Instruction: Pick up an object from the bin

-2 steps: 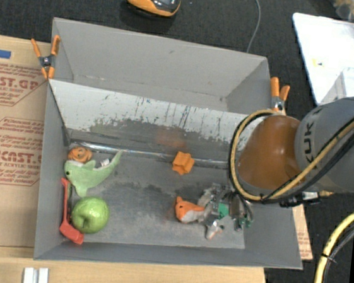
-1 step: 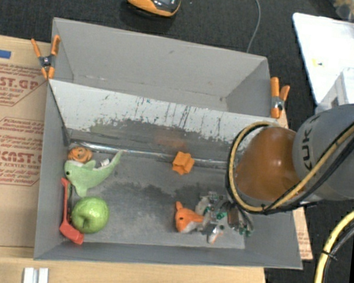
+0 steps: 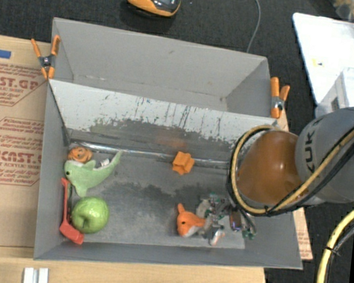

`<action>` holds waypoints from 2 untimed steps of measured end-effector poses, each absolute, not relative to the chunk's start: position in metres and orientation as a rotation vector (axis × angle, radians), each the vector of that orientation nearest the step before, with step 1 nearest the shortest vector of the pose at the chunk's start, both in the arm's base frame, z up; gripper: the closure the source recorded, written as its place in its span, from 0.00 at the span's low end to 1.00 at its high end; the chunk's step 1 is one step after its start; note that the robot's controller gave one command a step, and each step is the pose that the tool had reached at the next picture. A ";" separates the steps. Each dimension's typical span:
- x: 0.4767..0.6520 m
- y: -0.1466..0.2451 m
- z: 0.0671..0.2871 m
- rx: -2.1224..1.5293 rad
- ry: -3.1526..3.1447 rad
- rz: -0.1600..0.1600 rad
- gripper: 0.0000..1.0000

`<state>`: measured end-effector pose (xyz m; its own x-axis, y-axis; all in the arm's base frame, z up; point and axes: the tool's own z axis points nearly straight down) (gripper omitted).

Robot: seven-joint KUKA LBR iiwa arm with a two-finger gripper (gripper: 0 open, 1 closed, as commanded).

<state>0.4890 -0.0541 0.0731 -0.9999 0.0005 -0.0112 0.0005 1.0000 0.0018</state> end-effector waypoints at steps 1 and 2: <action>0.527 -0.017 0.073 -0.261 3.120 -0.008 1.00; 0.523 -0.021 0.120 -0.095 3.136 0.002 1.00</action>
Offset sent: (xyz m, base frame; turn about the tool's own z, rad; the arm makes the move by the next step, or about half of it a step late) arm 0.0248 0.0129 0.0880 0.0578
